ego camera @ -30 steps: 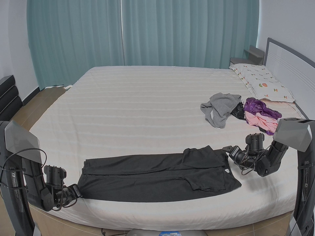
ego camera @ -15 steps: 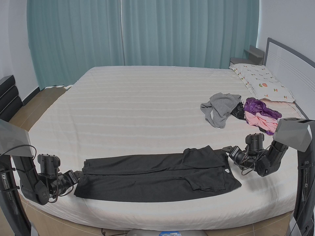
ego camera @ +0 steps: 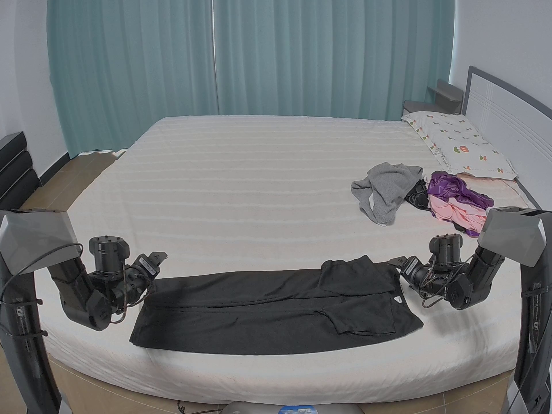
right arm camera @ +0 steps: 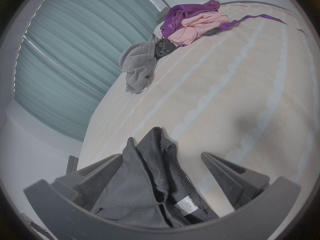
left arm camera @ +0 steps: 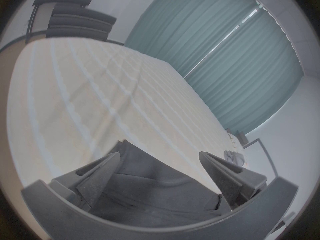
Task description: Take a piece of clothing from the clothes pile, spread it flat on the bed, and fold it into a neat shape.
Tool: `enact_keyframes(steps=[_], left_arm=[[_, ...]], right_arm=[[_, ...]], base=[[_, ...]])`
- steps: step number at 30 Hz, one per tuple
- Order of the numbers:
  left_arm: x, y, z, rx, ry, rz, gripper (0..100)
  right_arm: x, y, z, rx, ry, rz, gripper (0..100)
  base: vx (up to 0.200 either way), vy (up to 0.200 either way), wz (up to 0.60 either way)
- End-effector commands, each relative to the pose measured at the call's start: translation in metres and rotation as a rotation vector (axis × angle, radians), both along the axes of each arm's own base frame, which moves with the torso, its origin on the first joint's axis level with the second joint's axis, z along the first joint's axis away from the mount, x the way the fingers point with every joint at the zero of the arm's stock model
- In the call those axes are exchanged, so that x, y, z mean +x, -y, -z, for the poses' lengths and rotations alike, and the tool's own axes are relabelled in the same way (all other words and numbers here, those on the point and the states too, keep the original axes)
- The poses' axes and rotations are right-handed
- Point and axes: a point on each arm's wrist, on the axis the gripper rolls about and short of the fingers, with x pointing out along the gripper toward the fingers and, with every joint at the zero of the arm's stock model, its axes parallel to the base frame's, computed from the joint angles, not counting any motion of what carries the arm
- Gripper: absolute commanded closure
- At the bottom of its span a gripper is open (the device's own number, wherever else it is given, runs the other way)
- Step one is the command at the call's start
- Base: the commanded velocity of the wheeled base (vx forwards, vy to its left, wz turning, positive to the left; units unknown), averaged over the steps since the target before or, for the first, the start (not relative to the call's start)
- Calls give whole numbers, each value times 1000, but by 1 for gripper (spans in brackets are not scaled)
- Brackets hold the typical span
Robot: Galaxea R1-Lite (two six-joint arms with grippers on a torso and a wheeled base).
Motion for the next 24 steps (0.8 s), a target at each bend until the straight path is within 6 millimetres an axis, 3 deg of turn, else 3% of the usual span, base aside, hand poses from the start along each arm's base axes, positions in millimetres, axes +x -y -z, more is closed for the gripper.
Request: enact_keyframes(steps=[1, 8, 24], left_arm=[[15, 20, 24, -33, -36, 35, 0], [17, 37, 37, -23, -61, 71, 0], [10, 38, 58, 112, -119, 56, 0]], right_arm=[[1, 0, 2, 0, -3, 0, 0], [0, 0, 4, -1, -7, -2, 0], [0, 0, 4, -4, -8, -1, 0]], base=[[0, 0, 0], [0, 0, 0], [0, 0, 0]])
